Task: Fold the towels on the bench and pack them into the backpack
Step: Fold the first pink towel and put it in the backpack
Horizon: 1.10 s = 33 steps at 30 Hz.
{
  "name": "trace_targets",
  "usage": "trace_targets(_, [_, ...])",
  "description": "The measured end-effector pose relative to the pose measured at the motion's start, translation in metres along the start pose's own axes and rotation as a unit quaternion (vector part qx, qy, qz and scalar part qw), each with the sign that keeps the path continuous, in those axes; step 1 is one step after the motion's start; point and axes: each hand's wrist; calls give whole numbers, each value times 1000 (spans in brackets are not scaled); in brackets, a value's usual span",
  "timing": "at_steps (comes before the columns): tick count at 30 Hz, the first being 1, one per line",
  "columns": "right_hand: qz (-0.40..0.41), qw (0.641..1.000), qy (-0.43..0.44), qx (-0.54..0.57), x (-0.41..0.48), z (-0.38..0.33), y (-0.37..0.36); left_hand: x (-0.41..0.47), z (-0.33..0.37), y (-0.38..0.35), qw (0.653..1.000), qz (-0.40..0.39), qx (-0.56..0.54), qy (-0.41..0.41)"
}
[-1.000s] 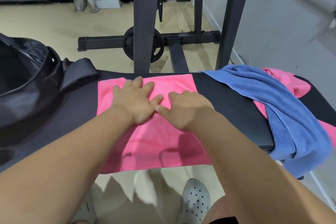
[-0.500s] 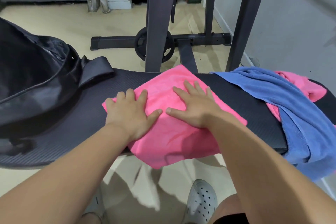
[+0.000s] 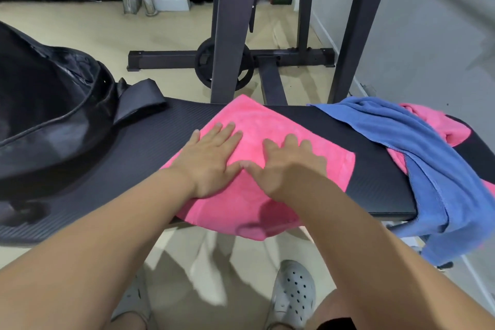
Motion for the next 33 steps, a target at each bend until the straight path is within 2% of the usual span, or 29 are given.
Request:
trace_targets(3, [-103,994,-20,8,-1,1,1,2,1,-7,1000,-11,1,21])
trace_targets(6, [-129,991,-8,24,10,-2,-3,-4,4,-9,998,-2,-1,59])
trace_targets(8, [-114,992,28,37,25,0,-8,-12,7,-11,995,9,-19,102])
trace_targets(10, [-83,990,101,49,41,6,-13,-20,9,-13,987,15,-27,159])
trace_targets(12, [-44,978,187,80,55,12,-14,-27,11,-13,977,8,-9,211])
trace_targets(14, [-7,965,226,134,63,16,-14,-31,12,-9,971,10,33,237])
trace_targets(16, [41,961,229,148,66,17,-14,-33,11,-6,972,50,69,221])
trace_targets(18, [74,971,195,116,63,14,-14,-33,10,-8,979,86,64,176])
trace_targets(21, [32,992,106,59,51,13,-19,-29,8,-19,990,71,-10,124])
trace_targets(23, [-1,996,84,23,46,16,-26,-23,4,-23,991,48,-43,119])
trace_targets(29, [58,992,103,45,43,21,-31,-14,-6,-12,994,29,-21,103])
trace_targets(31, [95,985,133,59,33,21,-25,-25,-3,-12,993,71,-23,93])
trace_targets(33, [105,974,180,87,16,23,-17,-45,3,-14,990,132,-33,48])
Point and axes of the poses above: each hand's wrist, its own x-axis towards the middle knuckle, its own y-axis out of the back of the hand, z = x × y, and after that the axes turned 4 degrees about -y, right-handed
